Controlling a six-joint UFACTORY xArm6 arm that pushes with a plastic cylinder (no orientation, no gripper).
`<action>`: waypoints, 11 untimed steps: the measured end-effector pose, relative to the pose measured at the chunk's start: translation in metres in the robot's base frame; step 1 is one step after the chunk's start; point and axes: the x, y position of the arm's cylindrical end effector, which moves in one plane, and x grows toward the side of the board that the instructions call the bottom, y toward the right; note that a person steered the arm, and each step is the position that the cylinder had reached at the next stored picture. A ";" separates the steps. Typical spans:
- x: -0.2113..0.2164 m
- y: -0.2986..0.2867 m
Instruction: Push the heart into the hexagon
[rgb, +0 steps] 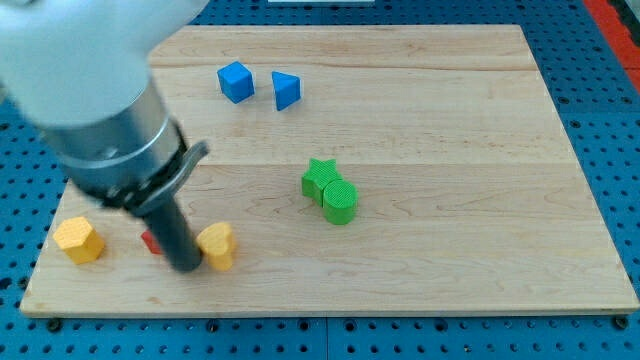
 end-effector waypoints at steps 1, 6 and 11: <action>-0.035 0.001; -0.047 0.044; -0.020 0.050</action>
